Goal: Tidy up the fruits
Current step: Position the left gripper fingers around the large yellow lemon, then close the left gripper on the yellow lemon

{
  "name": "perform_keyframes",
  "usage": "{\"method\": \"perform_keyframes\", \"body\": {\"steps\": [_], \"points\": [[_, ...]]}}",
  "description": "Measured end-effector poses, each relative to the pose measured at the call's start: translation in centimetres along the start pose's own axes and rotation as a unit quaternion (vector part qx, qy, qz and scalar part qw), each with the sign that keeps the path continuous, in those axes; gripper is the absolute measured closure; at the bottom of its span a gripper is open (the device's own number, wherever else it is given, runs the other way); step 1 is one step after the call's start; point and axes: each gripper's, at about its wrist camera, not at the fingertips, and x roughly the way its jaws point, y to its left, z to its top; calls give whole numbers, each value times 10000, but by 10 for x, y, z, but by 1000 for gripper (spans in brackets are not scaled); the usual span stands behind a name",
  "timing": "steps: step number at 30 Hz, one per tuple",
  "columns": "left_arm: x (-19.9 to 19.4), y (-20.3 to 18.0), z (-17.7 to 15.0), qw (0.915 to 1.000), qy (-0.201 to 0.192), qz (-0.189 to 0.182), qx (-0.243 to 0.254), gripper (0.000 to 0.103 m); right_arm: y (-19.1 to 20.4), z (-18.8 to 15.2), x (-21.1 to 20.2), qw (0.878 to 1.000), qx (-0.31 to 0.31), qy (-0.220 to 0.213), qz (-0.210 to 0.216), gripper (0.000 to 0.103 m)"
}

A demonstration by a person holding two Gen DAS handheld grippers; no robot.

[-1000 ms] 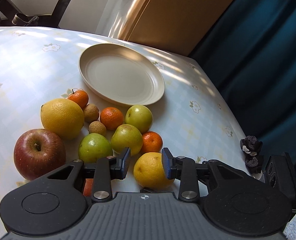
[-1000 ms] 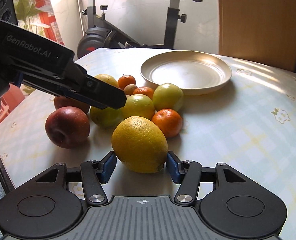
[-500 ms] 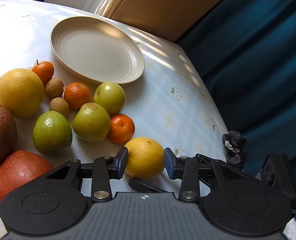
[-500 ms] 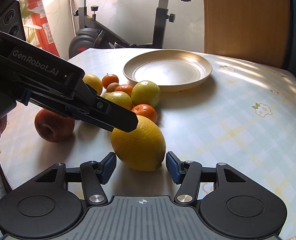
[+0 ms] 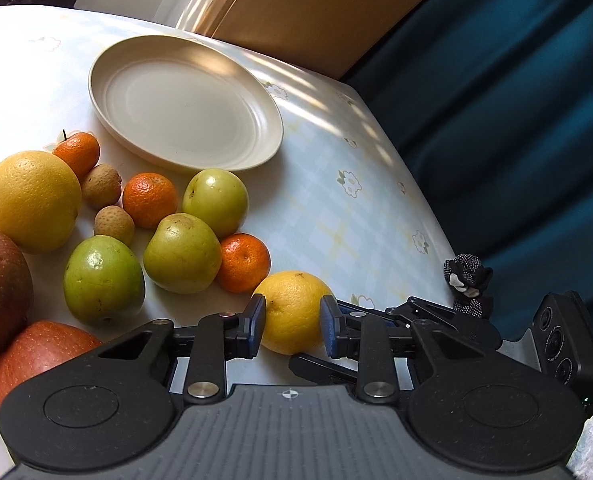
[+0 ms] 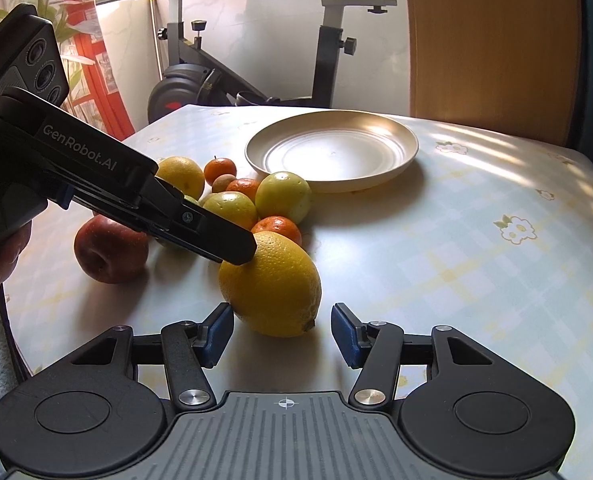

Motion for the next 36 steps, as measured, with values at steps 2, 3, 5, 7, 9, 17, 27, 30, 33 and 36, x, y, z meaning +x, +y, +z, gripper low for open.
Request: {"method": "perform_keyframes", "body": {"steps": [2, 3, 5, 7, 9, 17, 27, 30, 33, 36], "points": [[1, -2, 1, 10000, -1, 20, 62, 72, 0, 1, -1, 10000, -12, -14, -4, 53], [1, -2, 1, 9999, -2, 30, 96, 72, 0, 1, -1, 10000, -15, -18, -3, 53], [2, -4, 1, 9999, 5, 45, 165, 72, 1, 1, 1, 10000, -51, -17, 2, 53], [3, -3, 1, 9999, 9, 40, 162, 72, 2, 0, 3, 10000, -76, -22, 34, 53], [3, -3, 2, 9998, 11, 40, 177, 72, 3, -1, 6, 9999, -129, -33, 46, 54], [4, -1, 1, 10000, -8, -20, 44, 72, 3, -3, 7, 9999, -120, -70, 61, 55], [6, -2, 1, 10000, -1, -34, 30, 71, -9, -3, -2, 9999, 78, -76, 100, 56], [6, -3, 0, 10000, -14, -19, 50, 71, -6, -2, 0, 9999, 46, -92, 85, 56], [6, -1, 0, 10000, -6, -45, 29, 70, -4, -2, 3, 9999, -9, -88, 85, 55], [6, -1, -1, 10000, -8, -50, 43, 70, -3, -1, 6, 9999, -54, -84, 101, 54]]}}
